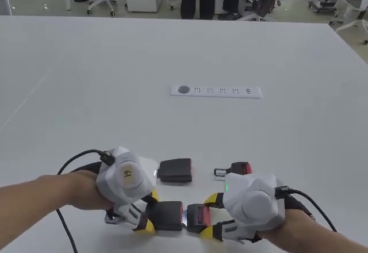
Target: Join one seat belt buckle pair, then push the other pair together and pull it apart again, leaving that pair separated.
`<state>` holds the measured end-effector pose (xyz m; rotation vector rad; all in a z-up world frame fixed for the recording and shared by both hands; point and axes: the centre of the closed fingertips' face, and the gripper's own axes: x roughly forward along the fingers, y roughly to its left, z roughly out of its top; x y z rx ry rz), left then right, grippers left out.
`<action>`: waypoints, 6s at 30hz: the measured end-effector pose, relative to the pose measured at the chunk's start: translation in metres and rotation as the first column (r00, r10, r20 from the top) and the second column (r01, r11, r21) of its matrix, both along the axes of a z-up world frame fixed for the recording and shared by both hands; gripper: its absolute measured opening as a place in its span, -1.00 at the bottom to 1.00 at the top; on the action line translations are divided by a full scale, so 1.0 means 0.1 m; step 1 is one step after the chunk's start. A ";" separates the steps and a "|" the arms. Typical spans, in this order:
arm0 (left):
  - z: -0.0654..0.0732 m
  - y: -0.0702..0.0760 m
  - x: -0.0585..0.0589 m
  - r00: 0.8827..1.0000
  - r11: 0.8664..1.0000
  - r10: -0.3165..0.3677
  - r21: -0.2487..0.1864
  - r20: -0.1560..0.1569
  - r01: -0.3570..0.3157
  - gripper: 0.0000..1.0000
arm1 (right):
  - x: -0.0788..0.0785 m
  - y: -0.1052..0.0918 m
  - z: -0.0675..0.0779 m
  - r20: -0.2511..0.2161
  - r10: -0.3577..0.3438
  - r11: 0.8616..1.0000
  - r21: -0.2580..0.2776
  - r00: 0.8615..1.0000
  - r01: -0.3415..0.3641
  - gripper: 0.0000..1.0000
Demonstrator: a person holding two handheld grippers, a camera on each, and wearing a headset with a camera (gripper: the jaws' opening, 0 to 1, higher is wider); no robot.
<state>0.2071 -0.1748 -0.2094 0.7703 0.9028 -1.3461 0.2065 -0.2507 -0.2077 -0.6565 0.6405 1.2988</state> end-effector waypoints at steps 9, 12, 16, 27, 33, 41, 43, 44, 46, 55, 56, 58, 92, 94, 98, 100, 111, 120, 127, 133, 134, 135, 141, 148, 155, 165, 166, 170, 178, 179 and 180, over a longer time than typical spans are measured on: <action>0.00 0.03 -0.02 1.000 1.000 -0.008 0.000 0.008 0.008 -0.39 | 0.02 -0.02 -0.01 0.009 0.019 1.000 0.002 1.000 -0.019 -0.45; -0.01 0.04 -0.01 1.000 1.000 -0.009 -0.010 0.007 0.009 -0.39 | 0.02 -0.02 0.00 0.008 0.021 1.000 0.005 1.000 -0.021 -0.45; -0.02 0.02 0.01 1.000 1.000 0.004 0.025 -0.004 -0.004 -0.38 | 0.01 0.01 0.01 -0.002 0.007 1.000 -0.017 1.000 -0.007 -0.44; 0.00 0.03 -0.02 1.000 1.000 -0.018 -0.003 0.008 0.018 -0.38 | 0.01 -0.04 0.01 0.004 0.024 1.000 0.019 1.000 -0.024 -0.43; 0.00 0.02 -0.02 1.000 1.000 -0.022 0.002 0.008 0.022 -0.35 | 0.00 -0.04 0.02 0.000 0.030 0.999 0.011 1.000 -0.030 -0.40; 0.00 0.01 -0.01 1.000 1.000 -0.017 0.009 0.010 0.017 -0.33 | 0.01 -0.05 0.04 0.010 0.014 1.000 0.002 1.000 -0.014 -0.37; 0.00 0.00 -0.02 1.000 1.000 -0.013 0.012 0.008 0.013 -0.32 | 0.00 -0.05 0.05 0.009 0.009 1.000 0.002 1.000 -0.009 -0.37; 0.00 0.00 -0.02 1.000 1.000 -0.007 0.009 0.005 0.007 -0.29 | 0.00 -0.05 0.06 0.008 0.005 1.000 0.004 1.000 -0.005 -0.36; 0.00 0.00 -0.01 1.000 1.000 0.015 0.005 0.008 -0.015 -0.22 | 0.01 -0.06 0.08 0.004 -0.007 1.000 0.011 1.000 0.007 -0.34; 0.09 0.01 0.02 0.999 0.998 0.048 -0.032 0.008 -0.048 -0.17 | 0.05 -0.14 0.15 0.006 -0.038 0.999 0.016 0.999 0.038 -0.25; 0.13 0.00 0.02 0.999 0.998 0.051 -0.038 0.010 -0.051 -0.17 | 0.05 -0.15 0.16 0.006 -0.038 0.999 0.018 0.999 0.038 -0.25; 0.18 0.00 0.04 0.998 0.998 0.052 -0.047 0.022 -0.051 -0.15 | 0.06 -0.18 0.19 0.002 -0.049 0.998 0.027 0.999 0.049 -0.23; 0.44 0.04 0.75 0.985 0.982 0.157 -0.118 0.076 -0.148 -0.12 | 0.75 -0.79 0.39 0.072 -0.156 0.988 0.015 0.985 0.155 -0.18; 0.41 0.05 0.79 0.985 0.982 0.159 -0.111 0.072 -0.150 -0.12 | 0.81 -0.82 0.38 0.073 -0.154 0.988 0.009 0.985 0.153 -0.19; 0.38 0.06 0.85 0.986 0.984 0.156 -0.092 0.065 -0.150 -0.13 | 0.87 -0.86 0.35 0.072 -0.142 0.990 -0.009 0.987 0.143 -0.20; 0.36 0.06 0.89 0.986 0.985 0.154 -0.082 0.064 -0.149 -0.13 | 0.91 -0.89 0.34 0.072 -0.141 0.990 -0.016 0.987 0.143 -0.20; 0.27 -0.02 1.00 0.989 0.990 0.138 -0.039 0.048 -0.136 -0.16 | 1.04 -0.93 0.27 0.055 -0.118 0.991 -0.064 0.992 0.121 -0.23; 0.16 -0.05 1.05 0.994 0.994 0.106 0.010 0.037 -0.106 -0.18 | 1.09 -0.99 0.16 0.025 -0.055 0.989 -0.136 0.998 0.058 -0.25; 0.10 -0.06 1.05 0.998 0.997 0.068 0.047 0.019 -0.068 -0.26 | 1.12 -0.99 0.06 -0.003 -0.015 0.985 -0.174 1.000 0.014 -0.30; 0.02 -0.05 1.07 1.000 0.995 -0.008 0.098 0.016 0.007 -0.35 | 1.10 -1.00 0.06 -0.014 -0.002 0.981 -0.196 1.000 -0.001 -0.34; 0.02 -0.05 1.04 1.000 0.995 -0.022 0.100 0.013 0.021 -0.36 | 1.10 -1.00 0.05 -0.015 0.001 0.981 -0.196 1.000 -0.004 -0.34; 0.02 -0.05 1.04 0.999 0.994 -0.032 0.104 0.015 0.030 -0.36 | 1.10 -1.00 0.05 -0.014 0.004 0.980 -0.197 1.000 -0.007 -0.34; 0.02 -0.05 1.04 0.999 0.994 -0.040 0.105 0.000 0.040 -0.37 | 1.10 -0.99 0.04 -0.005 0.018 0.980 -0.198 1.000 -0.019 -0.36; 0.01 -0.05 1.04 0.999 0.993 -0.045 0.113 -0.003 0.045 -0.38 | 1.10 -1.01 0.03 -0.002 0.031 0.980 -0.198 1.000 -0.031 -0.37; 0.00 -0.04 1.05 0.999 0.993 -0.035 0.112 -0.006 0.035 -0.39 | 1.09 -1.00 0.04 0.002 0.039 0.978 -0.203 0.999 -0.038 -0.37; -0.01 -0.04 1.05 0.999 0.992 -0.032 0.119 -0.005 0.032 -0.39 | 1.12 -0.94 0.04 0.015 0.047 0.979 -0.198 0.999 -0.043 -0.38; -0.02 -0.03 1.06 0.999 0.992 -0.033 0.122 -0.005 0.034 -0.39 | 1.12 -0.94 0.04 0.016 0.046 0.980 -0.197 0.999 -0.042 -0.38; -0.03 -0.03 1.06 0.999 0.991 -0.034 0.133 -0.005 0.034 -0.39 | 1.11 -0.88 0.04 0.019 0.051 0.980 -0.193 0.999 -0.046 -0.39; -0.03 -0.02 1.07 0.999 0.986 -0.039 0.163 -0.006 0.040 -0.39 | 1.07 -0.79 0.05 0.024 0.062 0.981 -0.185 0.998 -0.057 -0.39; -0.03 -0.02 1.07 0.999 0.986 -0.038 0.164 -0.007 0.039 -0.39 | 1.09 -0.79 0.04 0.024 0.063 0.981 -0.183 0.998 -0.058 -0.39; -0.03 -0.02 1.07 0.999 0.986 -0.037 0.165 -0.007 0.038 -0.39 | 1.09 -0.78 0.04 0.025 0.064 0.982 -0.182 0.998 -0.058 -0.39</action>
